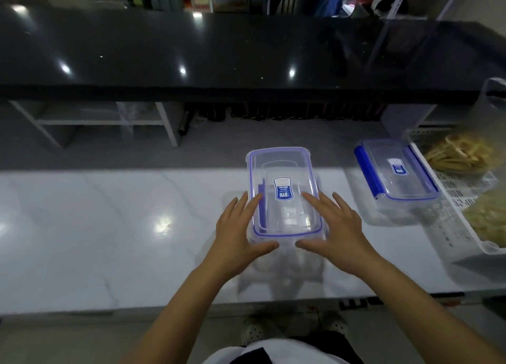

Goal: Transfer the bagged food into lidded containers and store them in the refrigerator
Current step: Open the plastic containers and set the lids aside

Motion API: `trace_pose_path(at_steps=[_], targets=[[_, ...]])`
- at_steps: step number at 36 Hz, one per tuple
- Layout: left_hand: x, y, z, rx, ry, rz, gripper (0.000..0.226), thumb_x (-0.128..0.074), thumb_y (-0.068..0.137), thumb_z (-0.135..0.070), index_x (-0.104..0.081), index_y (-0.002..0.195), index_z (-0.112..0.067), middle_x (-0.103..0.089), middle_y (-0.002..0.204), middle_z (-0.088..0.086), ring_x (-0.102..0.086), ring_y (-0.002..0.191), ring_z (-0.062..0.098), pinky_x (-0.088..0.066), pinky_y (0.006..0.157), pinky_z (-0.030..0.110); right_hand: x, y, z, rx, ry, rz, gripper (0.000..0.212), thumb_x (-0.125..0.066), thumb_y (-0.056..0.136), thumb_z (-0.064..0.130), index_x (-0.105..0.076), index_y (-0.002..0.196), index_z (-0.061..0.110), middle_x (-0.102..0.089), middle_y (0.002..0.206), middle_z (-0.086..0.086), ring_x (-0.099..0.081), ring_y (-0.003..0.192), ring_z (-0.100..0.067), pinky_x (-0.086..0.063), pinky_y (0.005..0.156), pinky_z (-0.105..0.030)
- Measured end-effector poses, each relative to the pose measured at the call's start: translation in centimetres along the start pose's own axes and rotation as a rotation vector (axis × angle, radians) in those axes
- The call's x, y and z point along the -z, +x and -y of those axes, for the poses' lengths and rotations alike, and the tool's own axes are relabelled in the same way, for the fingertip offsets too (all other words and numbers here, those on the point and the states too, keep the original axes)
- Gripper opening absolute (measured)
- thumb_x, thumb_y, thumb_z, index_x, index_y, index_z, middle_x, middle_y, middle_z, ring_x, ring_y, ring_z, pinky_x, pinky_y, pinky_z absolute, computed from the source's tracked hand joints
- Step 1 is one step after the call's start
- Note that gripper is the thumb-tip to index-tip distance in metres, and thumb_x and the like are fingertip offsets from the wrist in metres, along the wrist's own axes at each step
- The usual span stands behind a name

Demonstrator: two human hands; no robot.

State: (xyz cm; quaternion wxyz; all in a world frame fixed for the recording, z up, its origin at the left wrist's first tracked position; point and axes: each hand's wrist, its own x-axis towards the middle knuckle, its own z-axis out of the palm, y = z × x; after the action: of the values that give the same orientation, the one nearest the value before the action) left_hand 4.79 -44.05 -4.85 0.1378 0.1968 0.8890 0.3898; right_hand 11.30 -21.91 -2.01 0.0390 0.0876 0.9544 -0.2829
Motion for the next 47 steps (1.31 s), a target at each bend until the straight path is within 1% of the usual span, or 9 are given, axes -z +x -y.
trace_pose_path(at_steps=[5,11,19,27,35,38,41,44,47], targets=[[4.3,-2.1,2.8,0.034,-0.022,-0.105,0.104,-0.079,0.072,-0.059,-0.018,0.154,-0.045,-0.011,0.167,-0.013,-0.006,0.153,0.012,-0.019,0.124,0.047,-2.6,1.8,4.3,0.115,-0.183,0.03,0.1,-0.06,0.075,0.079,-0.005,0.153,0.048,-0.01,0.167,0.01,0.009,0.153,-0.02,0.0,0.123,-0.052],[8.8,-4.9,8.3,0.177,0.075,-0.133,0.106,-0.081,0.07,-0.061,-0.022,0.155,-0.041,-0.023,0.164,-0.012,-0.024,0.149,0.019,-0.031,0.117,0.056,-8.2,3.8,9.8,0.258,-0.268,0.159,0.096,-0.053,0.081,0.077,0.004,0.153,0.047,0.001,0.168,0.003,0.02,0.151,-0.026,0.015,0.118,-0.055],[10.6,-8.5,14.5,0.361,0.176,-0.116,0.106,-0.086,0.067,-0.053,-0.026,0.154,-0.043,-0.024,0.164,-0.006,-0.023,0.149,0.023,-0.024,0.121,0.045,-15.8,5.3,12.6,0.317,-0.219,0.41,0.098,-0.056,0.08,0.074,0.006,0.152,0.05,0.002,0.168,0.001,0.017,0.152,-0.028,0.013,0.117,-0.055],[10.5,-9.1,17.5,0.438,0.367,-0.018,0.113,-0.066,0.06,-0.077,-0.015,0.155,-0.043,-0.024,0.163,-0.005,-0.028,0.143,0.027,-0.033,0.115,0.049,-19.3,5.1,12.7,0.359,-0.311,0.424,0.1,-0.049,0.08,0.078,0.023,0.145,0.053,0.02,0.166,0.001,0.03,0.148,-0.03,0.022,0.112,-0.055],[11.1,-8.3,14.8,0.409,0.256,-0.017,0.115,-0.079,0.069,-0.064,-0.008,0.157,-0.044,0.001,0.169,0.002,-0.001,0.154,0.027,-0.014,0.123,0.048,-14.3,4.0,13.0,0.387,-0.266,0.347,0.091,-0.047,0.083,0.078,0.007,0.151,0.051,0.009,0.167,0.005,0.021,0.151,-0.023,0.016,0.116,-0.053],[10.3,-7.7,12.0,0.297,0.003,-0.178,0.092,-0.08,0.079,-0.044,-0.026,0.154,-0.042,-0.019,0.165,-0.01,-0.019,0.15,0.013,-0.026,0.119,0.031,-9.3,2.5,11.3,0.294,-0.092,0.212,0.08,-0.046,0.086,0.074,-0.003,0.151,0.055,0.004,0.166,0.015,0.015,0.151,-0.012,0.007,0.122,-0.047],[8.1,-6.3,8.0,0.283,-0.352,-0.228,0.068,-0.076,0.087,-0.032,-0.042,0.142,-0.053,-0.037,0.153,-0.026,-0.039,0.136,0.003,-0.037,0.093,0.003,-4.1,0.7,8.1,0.109,0.189,0.032,0.066,-0.054,0.087,0.067,-0.025,0.145,0.059,-0.015,0.159,0.027,-0.005,0.149,-0.002,-0.01,0.119,-0.036],[4.7,-4.6,4.9,0.281,-0.605,-0.113,0.055,-0.072,0.091,-0.034,-0.048,0.134,-0.058,-0.046,0.143,-0.032,-0.046,0.131,-0.005,-0.041,0.094,0.012,-0.8,-0.8,4.4,-0.154,0.529,-0.134,0.052,-0.06,0.085,0.057,-0.043,0.133,0.058,-0.037,0.139,0.04,-0.033,0.136,0.002,-0.029,0.111,-0.03],[1.5,-2.9,2.1,0.345,-0.773,0.0,0.056,-0.069,0.091,-0.04,-0.045,0.14,-0.053,-0.047,0.145,-0.023,-0.049,0.131,0.002,-0.045,0.1,0.026,0.0,-1.8,0.7,-0.431,0.834,-0.198,0.042,-0.059,0.096,0.038,-0.051,0.136,0.044,-0.05,0.143,0.016,-0.045,0.135,-0.014,-0.038,0.11,-0.042]])
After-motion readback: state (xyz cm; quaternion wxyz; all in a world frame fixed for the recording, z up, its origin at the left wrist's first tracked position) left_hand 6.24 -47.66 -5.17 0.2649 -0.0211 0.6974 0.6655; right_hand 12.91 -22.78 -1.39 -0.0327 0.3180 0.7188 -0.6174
